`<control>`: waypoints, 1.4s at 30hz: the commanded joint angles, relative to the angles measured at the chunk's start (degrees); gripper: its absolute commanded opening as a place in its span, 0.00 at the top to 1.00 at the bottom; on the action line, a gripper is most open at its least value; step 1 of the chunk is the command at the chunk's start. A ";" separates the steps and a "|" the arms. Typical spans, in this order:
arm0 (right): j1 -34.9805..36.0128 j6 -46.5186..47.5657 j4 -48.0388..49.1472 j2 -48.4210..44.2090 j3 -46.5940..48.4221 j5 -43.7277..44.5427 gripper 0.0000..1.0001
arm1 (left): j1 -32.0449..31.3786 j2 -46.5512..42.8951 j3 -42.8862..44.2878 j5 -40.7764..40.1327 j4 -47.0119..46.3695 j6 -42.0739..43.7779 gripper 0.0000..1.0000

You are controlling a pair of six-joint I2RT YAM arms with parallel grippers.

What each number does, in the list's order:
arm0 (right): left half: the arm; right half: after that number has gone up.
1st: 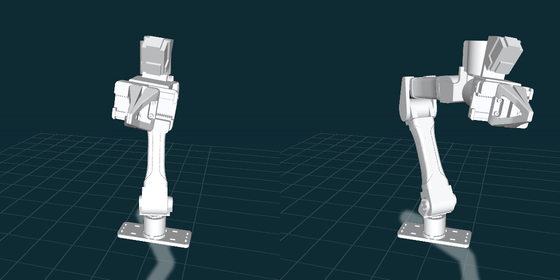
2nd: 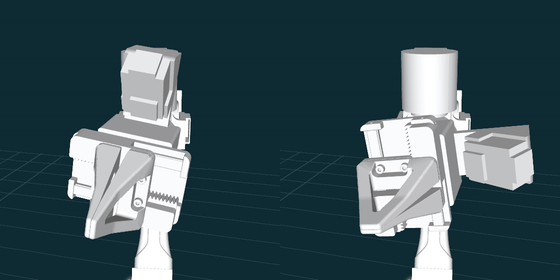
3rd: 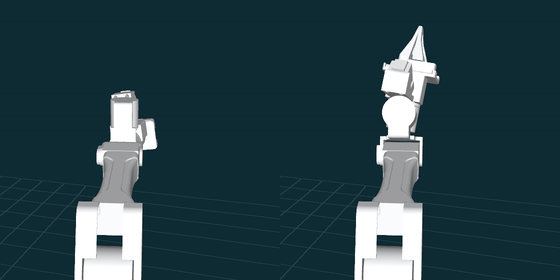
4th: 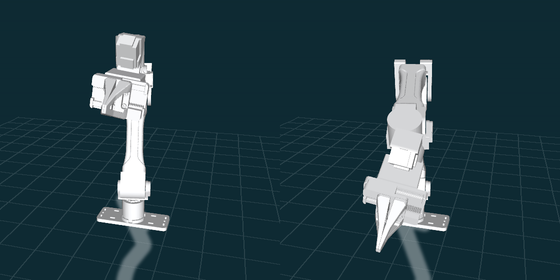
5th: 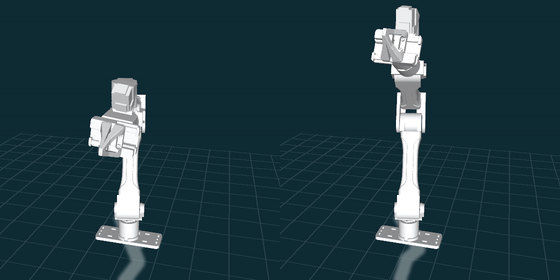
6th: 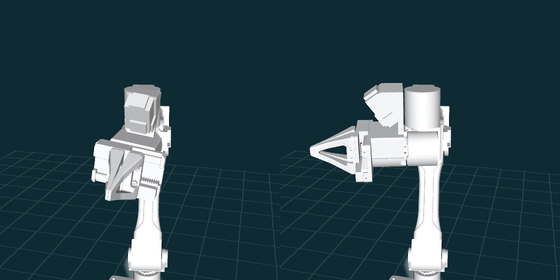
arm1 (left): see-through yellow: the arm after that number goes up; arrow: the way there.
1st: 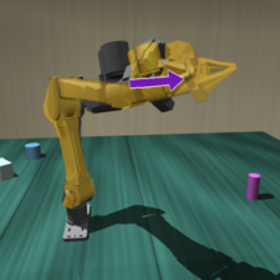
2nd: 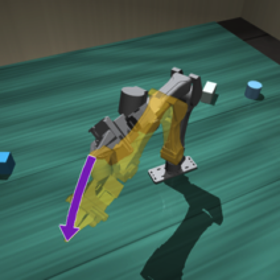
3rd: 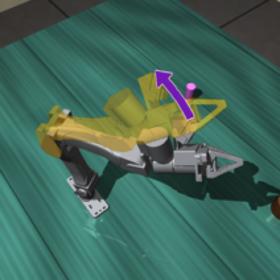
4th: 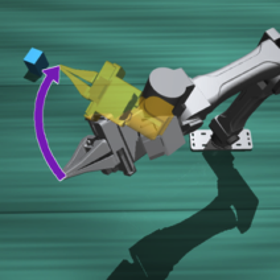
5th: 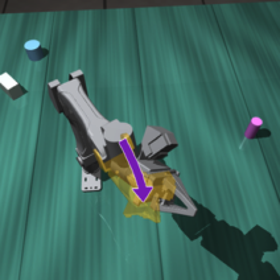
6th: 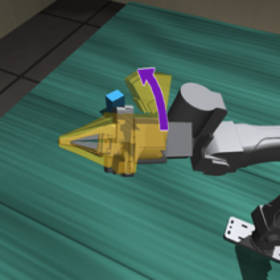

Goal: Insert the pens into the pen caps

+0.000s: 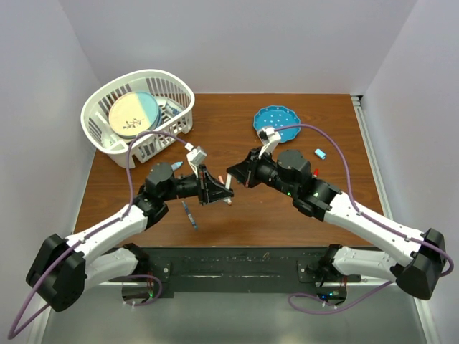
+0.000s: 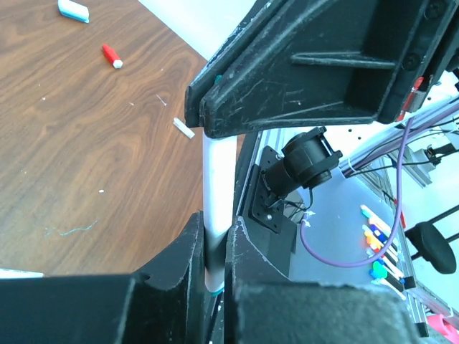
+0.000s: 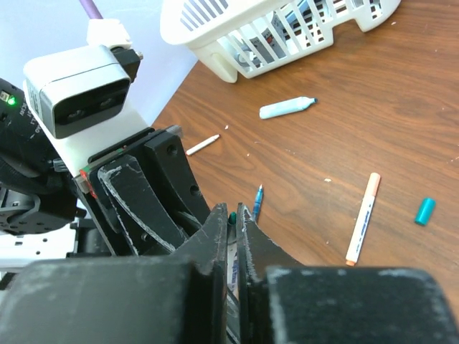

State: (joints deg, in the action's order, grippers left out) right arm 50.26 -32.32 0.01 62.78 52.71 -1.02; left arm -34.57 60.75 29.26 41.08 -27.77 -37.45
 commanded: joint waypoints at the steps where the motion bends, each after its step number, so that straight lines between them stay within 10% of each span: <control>1: 0.19 0.15 1.13 -0.29 3.01 -0.22 0.83 | 0.47 -0.81 1.24 -0.56 2.27 2.20 1.00; 6: 0.19 -1.60 -6.68 -2.40 3.28 3.82 0.54 | 0.55 -3.87 2.38 -7.22 12.26 5.80 1.00; 16: -2.53 -2.40 -10.74 0.75 -0.23 15.35 0.59 | 0.64 -13.63 7.57 -29.90 36.02 12.13 1.00; 42: -10.09 8.41 -6.69 43.12 15.40 8.85 0.55 | 0.55 -22.87 9.50 -31.94 45.00 16.80 1.00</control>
State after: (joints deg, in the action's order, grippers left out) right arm 40.32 -25.89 -9.02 104.62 65.08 9.52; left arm -34.13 38.52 37.63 9.58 17.93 -22.68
